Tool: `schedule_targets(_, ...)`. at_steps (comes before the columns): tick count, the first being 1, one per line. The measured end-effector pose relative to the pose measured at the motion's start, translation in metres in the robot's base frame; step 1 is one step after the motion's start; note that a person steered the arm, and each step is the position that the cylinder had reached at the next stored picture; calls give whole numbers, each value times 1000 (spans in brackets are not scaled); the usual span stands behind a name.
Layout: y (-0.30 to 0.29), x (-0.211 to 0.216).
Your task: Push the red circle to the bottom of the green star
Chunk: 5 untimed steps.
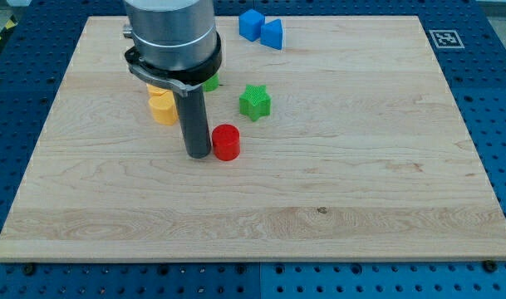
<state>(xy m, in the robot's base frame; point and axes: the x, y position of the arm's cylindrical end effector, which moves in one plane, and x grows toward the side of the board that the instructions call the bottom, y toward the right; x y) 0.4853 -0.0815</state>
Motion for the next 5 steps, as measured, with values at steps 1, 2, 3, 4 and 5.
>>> schedule_targets(1,-6,-3)
schedule_targets(2,-9,-19)
schedule_targets(3,-9,-23)
schedule_targets(4,0,-23)
schedule_targets(5,36,-23)
